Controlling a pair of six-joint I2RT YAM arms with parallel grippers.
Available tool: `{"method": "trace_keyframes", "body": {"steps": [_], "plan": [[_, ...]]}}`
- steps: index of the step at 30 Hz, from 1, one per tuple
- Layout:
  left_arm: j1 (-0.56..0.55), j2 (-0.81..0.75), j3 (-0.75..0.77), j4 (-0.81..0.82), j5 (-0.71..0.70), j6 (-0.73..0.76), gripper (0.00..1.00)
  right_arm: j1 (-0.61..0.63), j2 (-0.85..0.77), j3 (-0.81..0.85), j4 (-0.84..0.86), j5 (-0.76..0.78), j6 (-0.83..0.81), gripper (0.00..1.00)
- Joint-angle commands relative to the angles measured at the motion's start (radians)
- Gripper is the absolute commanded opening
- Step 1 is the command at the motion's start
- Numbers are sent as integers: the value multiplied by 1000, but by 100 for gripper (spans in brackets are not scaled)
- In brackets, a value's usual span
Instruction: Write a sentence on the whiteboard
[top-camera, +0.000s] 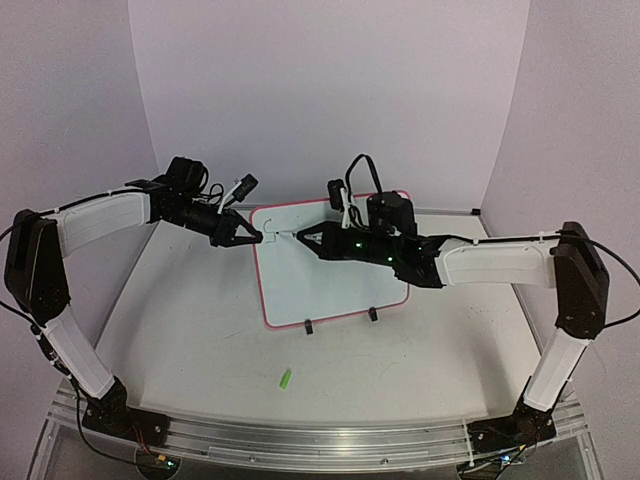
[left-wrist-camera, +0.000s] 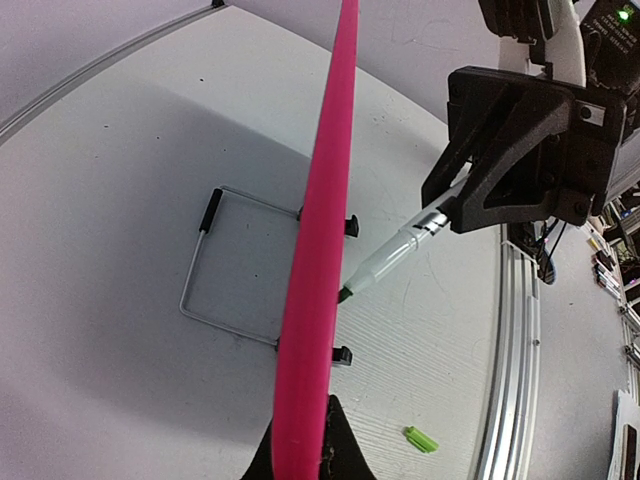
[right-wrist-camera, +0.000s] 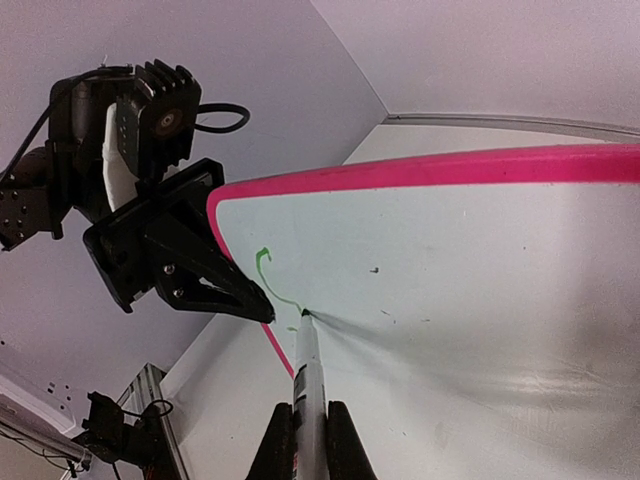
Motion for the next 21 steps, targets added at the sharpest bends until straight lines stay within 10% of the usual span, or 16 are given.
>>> {"method": "trace_keyframes", "body": {"steps": [1, 21], "plan": [[10, -30, -5, -4, -104, 47, 0, -7, -17, 18, 33, 64, -6, 0], [10, -32, -3, -6, -107, 51, 0, -7, -11, -60, 33, 61, 15, 0]]}}
